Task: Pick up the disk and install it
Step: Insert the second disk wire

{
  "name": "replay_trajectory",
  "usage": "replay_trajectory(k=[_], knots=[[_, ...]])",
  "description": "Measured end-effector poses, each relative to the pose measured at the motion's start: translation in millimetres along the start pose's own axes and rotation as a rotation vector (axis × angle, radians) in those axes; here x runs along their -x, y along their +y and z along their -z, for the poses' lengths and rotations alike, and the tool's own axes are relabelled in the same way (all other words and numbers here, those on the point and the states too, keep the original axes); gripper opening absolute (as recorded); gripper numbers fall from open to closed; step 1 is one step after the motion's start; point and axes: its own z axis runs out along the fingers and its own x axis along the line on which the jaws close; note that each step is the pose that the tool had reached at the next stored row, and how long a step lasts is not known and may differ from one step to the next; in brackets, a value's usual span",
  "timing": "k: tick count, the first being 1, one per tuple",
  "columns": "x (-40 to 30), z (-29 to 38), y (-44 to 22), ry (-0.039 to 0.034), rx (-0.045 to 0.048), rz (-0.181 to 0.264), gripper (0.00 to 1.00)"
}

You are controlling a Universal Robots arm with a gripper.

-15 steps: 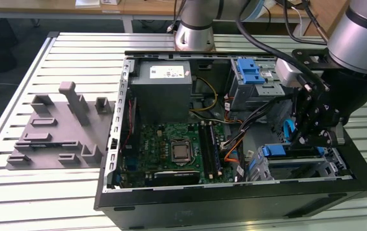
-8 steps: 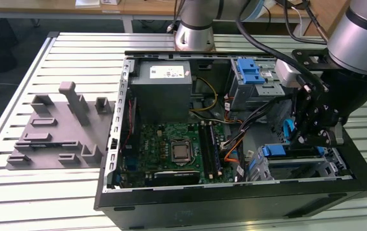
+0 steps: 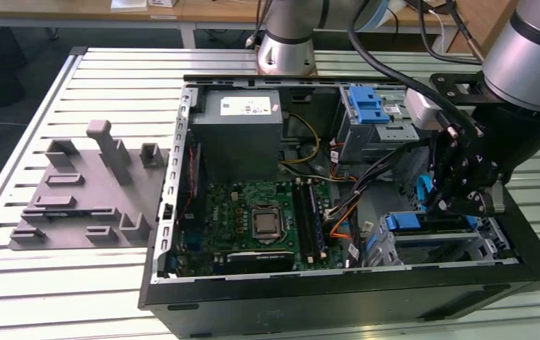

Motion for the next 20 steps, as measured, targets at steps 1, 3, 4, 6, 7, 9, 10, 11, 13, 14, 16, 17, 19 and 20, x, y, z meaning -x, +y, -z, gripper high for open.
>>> replay_trajectory(k=[1,3,4,6,7,9,10,11,13,14,16,17,19,20], knots=[[-0.2,-0.1,0.0,0.0,0.0,0.0,0.16],[-0.5,-0.3,0.0,0.0,0.0,0.0,0.16],[-0.6,-0.4,0.0,0.0002,0.0,0.0,0.16],[-0.9,-0.7,0.0,0.0002,0.0,0.0,0.16],[-1.0,-0.8,-0.1,0.0001,0.0,0.0,0.16],[-1.2,-1.0,-0.1,0.0003,0.0,0.0,0.16],[-1.2,-1.1,-0.1,0.0003,0.0,0.0,0.16],[-1.2,-1.2,-0.1,0.0003,0.0,0.0,0.16],[-1.3,-1.2,-0.1,0.0002,0.0,0.0,0.16],[-1.3,-1.3,-0.1,0.0002,0.0,0.0,0.16],[-1.3,-1.2,-0.1,0.0,0.0,0.0,0.16],[-1.3,-1.1,-0.1,-0.0001,0.0,0.0,0.16],[-1.3,-1.0,-0.1,-0.0001,0.0,0.0,0.16],[-1.3,-0.9,-0.1,-0.0001,0.0,0.0,0.16]])
